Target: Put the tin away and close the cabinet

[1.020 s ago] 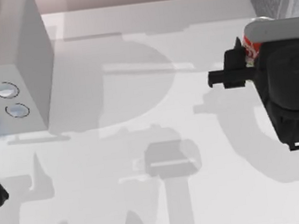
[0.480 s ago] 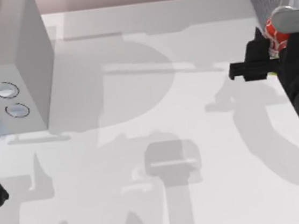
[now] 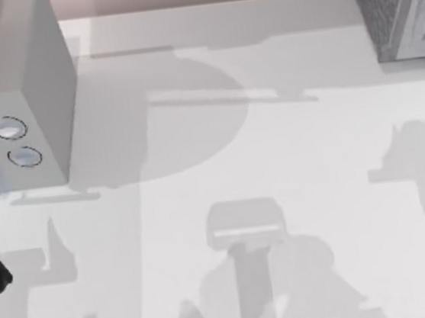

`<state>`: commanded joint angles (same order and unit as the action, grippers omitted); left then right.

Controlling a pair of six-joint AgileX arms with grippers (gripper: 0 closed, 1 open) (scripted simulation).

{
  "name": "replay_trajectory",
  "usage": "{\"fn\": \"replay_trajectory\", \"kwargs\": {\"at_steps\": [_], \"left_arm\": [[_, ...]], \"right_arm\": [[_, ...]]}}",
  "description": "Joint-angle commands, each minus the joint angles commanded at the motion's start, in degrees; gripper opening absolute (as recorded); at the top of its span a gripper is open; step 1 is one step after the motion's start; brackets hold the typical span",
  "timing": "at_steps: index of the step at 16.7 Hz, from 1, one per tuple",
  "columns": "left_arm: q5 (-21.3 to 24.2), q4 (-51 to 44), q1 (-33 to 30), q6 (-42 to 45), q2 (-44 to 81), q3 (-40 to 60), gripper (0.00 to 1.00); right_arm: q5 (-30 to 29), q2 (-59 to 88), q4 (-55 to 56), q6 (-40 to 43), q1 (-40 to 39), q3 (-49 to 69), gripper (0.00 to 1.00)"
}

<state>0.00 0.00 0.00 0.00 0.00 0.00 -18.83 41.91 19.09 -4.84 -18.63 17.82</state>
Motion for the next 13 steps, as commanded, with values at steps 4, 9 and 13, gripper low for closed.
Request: {"fn": "replay_trajectory", "kwargs": {"at_steps": [4,9,13], "left_arm": [[0.00,0.00,0.00,0.00,0.00,0.00,1.00],[0.00,0.00,0.00,0.00,0.00,0.00,1.00],[0.00,0.00,0.00,0.00,0.00,0.00,1.00]], "right_arm": [[8.31,-19.27,-8.67,2.21,8.37,-8.10,0.00],[16.46,-37.11,-16.84,4.29,16.37,-15.73,0.00],[18.83,-41.91,-19.09,4.84,18.63,-17.82,0.00]]}}
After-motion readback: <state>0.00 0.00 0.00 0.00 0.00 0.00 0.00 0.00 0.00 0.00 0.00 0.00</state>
